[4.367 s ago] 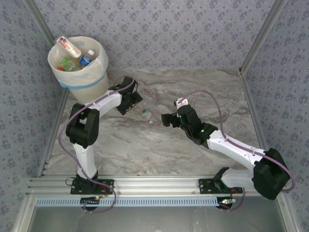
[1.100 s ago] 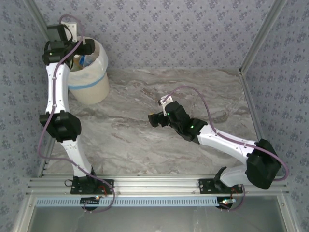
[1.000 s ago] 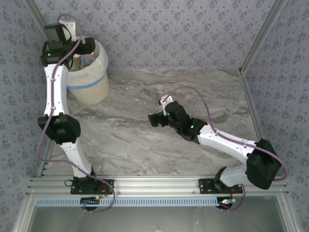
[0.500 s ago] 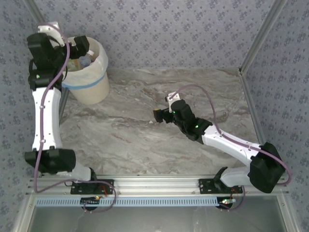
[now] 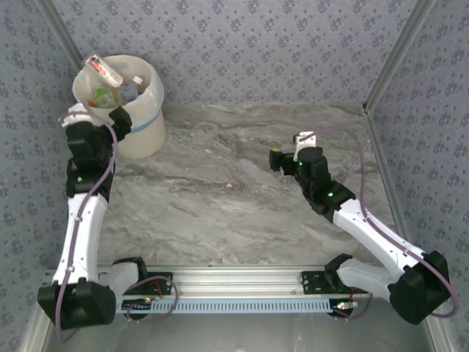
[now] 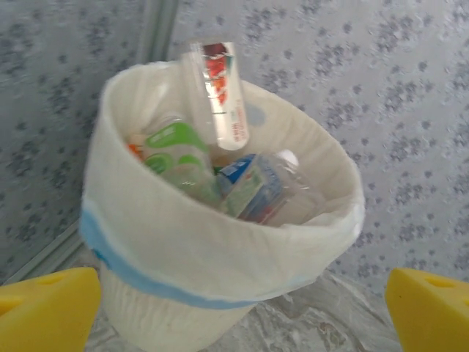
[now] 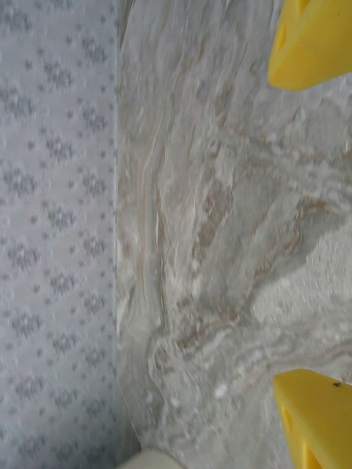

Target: Put the plastic bottles in the bin

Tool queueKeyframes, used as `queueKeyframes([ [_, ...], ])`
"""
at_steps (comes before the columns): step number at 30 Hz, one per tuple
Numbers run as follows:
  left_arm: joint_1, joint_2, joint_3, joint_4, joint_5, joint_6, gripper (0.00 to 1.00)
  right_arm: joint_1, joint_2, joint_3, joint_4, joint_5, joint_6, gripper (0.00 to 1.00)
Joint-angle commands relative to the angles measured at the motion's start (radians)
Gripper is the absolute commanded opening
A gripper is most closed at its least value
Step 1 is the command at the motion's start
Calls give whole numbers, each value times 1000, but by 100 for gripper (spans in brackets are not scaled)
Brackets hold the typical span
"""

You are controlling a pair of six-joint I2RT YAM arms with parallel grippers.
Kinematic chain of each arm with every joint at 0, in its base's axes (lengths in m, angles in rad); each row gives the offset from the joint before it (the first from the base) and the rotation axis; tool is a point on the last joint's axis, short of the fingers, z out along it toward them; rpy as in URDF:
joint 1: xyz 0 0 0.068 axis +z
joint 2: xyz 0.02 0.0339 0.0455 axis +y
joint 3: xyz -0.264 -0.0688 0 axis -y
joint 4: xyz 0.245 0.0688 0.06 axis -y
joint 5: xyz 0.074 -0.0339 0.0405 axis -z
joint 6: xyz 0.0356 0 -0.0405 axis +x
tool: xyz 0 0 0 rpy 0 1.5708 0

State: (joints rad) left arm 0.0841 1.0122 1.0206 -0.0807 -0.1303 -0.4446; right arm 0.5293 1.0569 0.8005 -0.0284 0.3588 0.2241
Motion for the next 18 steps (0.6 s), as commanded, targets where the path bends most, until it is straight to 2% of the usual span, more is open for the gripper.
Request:
queueKeyframes([
  [1, -5, -53, -133, 80, -97, -82, 100, -70, -46, -27, -46, 16, 22, 100],
  [3, -11, -57, -183, 52, -130, -65, 100, -119, -64, -37, -63, 3, 15, 100],
  [6, -11, -55, -253, 7, -250, -45, 100, -196, -87, -56, -80, -32, 5, 100],
  [8, -12, -53, -342, 80, -289, 3, 99, -247, -102, -86, -65, -49, -10, 100],
  [11, -11, -14, -494, 314, -245, 87, 99, -321, -114, -139, -14, -66, -19, 100],
  [18, -10, 199, -587, 517, -194, 171, 100, -466, -73, -240, 108, -108, -5, 100],
])
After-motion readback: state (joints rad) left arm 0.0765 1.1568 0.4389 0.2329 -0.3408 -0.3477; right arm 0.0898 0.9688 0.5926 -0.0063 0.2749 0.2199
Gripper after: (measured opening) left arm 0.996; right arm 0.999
